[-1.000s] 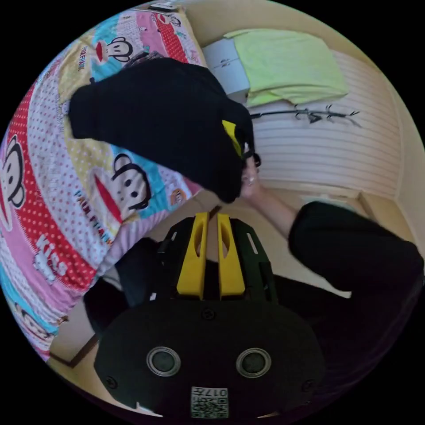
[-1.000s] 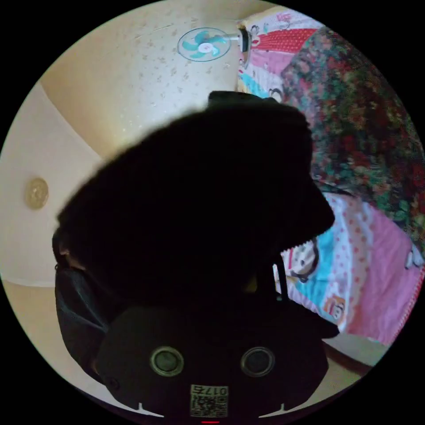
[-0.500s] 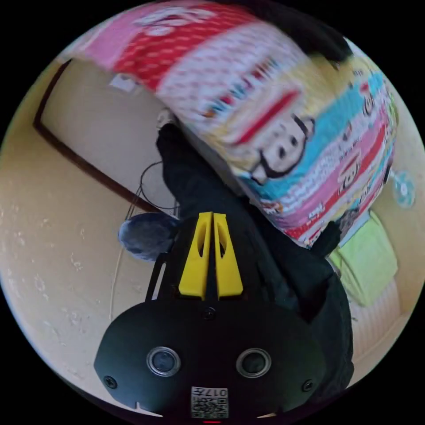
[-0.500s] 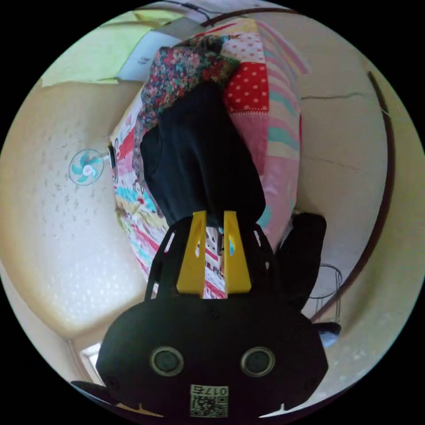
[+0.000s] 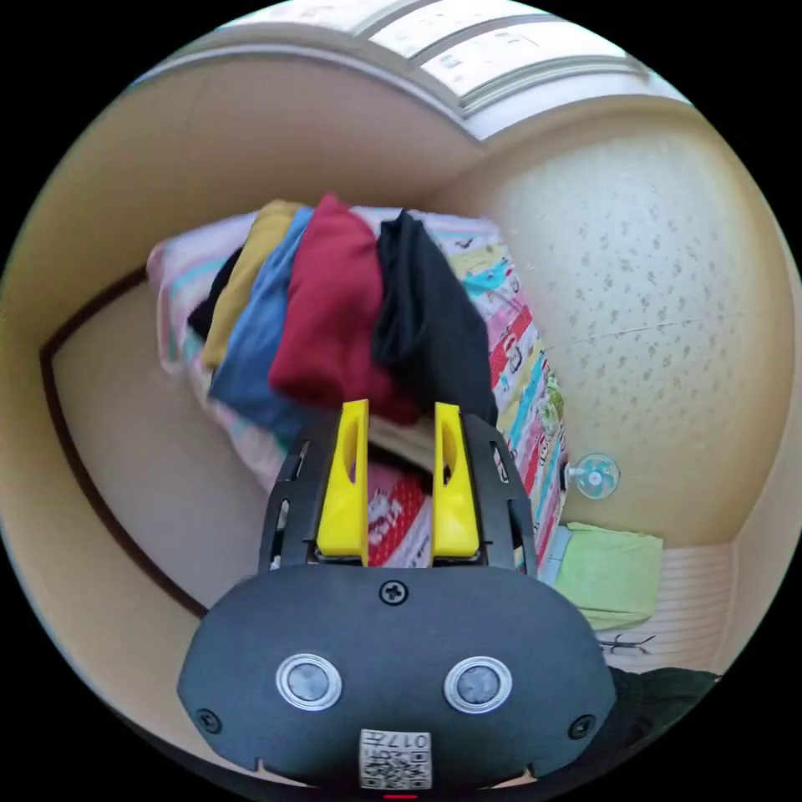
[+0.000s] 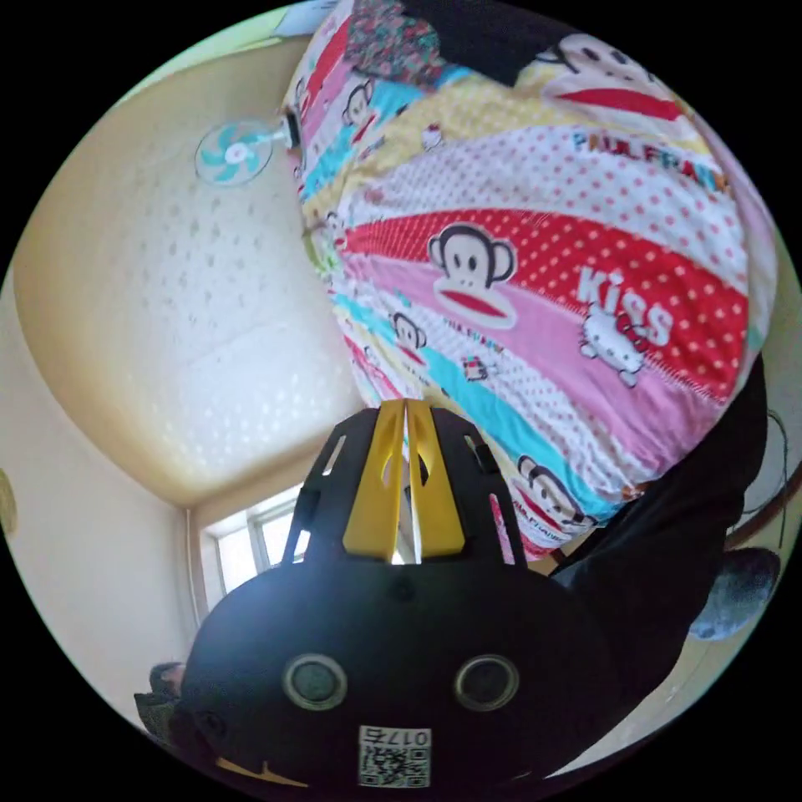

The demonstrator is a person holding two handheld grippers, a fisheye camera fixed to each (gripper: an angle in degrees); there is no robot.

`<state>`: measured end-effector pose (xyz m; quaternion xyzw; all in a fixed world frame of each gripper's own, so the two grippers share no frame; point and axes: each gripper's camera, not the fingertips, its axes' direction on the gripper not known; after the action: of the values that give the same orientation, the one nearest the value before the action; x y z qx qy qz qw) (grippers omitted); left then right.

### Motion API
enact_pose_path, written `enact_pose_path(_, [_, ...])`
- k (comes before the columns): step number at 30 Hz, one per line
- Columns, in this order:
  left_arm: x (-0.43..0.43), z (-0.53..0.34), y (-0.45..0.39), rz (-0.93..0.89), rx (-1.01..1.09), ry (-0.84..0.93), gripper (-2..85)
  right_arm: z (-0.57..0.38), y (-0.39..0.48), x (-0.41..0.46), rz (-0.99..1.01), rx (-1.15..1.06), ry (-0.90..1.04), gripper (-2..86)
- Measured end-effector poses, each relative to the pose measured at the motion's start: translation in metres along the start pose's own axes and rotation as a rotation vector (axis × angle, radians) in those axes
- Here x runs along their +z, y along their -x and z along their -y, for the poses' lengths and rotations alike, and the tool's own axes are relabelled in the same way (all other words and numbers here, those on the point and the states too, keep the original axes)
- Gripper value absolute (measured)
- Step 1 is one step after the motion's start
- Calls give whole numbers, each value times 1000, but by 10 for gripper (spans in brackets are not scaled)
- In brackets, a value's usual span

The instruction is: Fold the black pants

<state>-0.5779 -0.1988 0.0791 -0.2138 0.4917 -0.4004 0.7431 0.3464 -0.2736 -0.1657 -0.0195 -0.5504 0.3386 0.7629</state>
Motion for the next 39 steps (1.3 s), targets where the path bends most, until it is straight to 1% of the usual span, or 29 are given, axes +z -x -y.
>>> enact_pose_path(3, [22,43,-19,35,13,79,110,-25,-5,21,-19,-141,170,3])
enact_pose_path(4, [48,48,-18,-9,-47,186,100,-30,-7,21,-49,-157,189,3])
enact_pose_path(5, [63,42,-20,-47,-121,232,80,-39,-14,16,-117,-176,207,3])
enact_pose_path(6, [65,37,-25,-87,-123,227,69,-46,-24,7,-154,-180,203,3])
enact_pose_path(7, [62,26,-42,-220,-70,194,51,-49,-29,1,-153,-183,196,3])
enact_pose_path(8, [55,12,-66,-424,-2,158,39,-57,-38,-12,-116,-195,177,3])
enact_pose_path(9, [52,5,-81,-493,21,159,37,-64,-47,-25,-55,-220,157,3])
enact_pose_path(10, [45,-12,-120,-559,112,168,32,-67,-50,-31,-30,-234,145,3])
enact_pose_path(11, [38,-30,-171,-555,241,208,29,-73,-55,-42,-1,-263,115,3])
enact_pose_path(12, [36,-41,-199,-540,309,234,29,-76,-60,-50,5,-286,89,3])
enact_pose_path(13, [33,-66,-256,-523,449,291,29,-77,-62,-52,3,-297,77,3])
enact_pose_path(14, [31,-95,-308,-539,584,347,30,-76,-67,-54,-10,-314,60,3])
enact_pose_path(15, [31,-110,-332,-560,646,380,30,-72,-73,-52,-25,-321,47,4])
enact_pose_path(17, [36,-175,-409,-662,872,546,35,-65,-80,-40,-29,-344,47,4])
enact_pose_path(18, [40,-193,-425,-675,928,607,37,-61,-86,-26,-38,-366,63,5])
enact_pose_path(20, [56,-255,-461,-671,1059,891,51,-54,-96,5,-100,-383,112,6])
enact_pose_path(22, [50,-280,-457,-616,1093,947,52,-49,-108,45,-208,-395,188,9])
enact_pose_path(24, [35,-280,-436,-532,1088,916,52,-43,-129,114,-389,-416,334,16])
enact_pose_path(26, [18,-249,-392,-421,932,879,53,-44,-146,173,-529,-468,462,28])
enact_pose_path(27, [12,-237,-379,-413,871,869,54,-47,-160,216,-631,-510,545,38])
enact_pose_path(28, [-2,-211,-350,-415,728,827,53,-49,-168,238,-682,-529,585,44])
enact_pose_path(29, [-21,-183,-318,-425,565,751,51,-57,-185,286,-778,-573,672,59])
enact_pose_path(30, [-32,-170,-301,-433,477,702,48,-69,-201,334,-855,-633,756,76])
enact_pose_path(31, [-58,-145,-265,-461,304,592,44,-78,-209,359,-888,-672,798,83])
enact_pose_path(32, [-86,-126,-232,-490,147,479,40,-100,-225,409,-945,-764,888,97])
enact_pose_path(33, [-100,-119,-216,-501,74,427,39,-127,-242,459,-987,-865,976,109])
enact_pose_path(35, [-155,-100,-166,-559,-181,240,33,-171,-270,525,-1027,-997,1112,126])
enact_pose_path(37, [-192,-93,-139,-652,-342,115,26,-215,-305,580,-1109,-1120,1225,145])
enact_pose_path(39, [-223,-89,-124,-750,-450,12,14,-266,-363,631,-1277,-1365,1275,181])
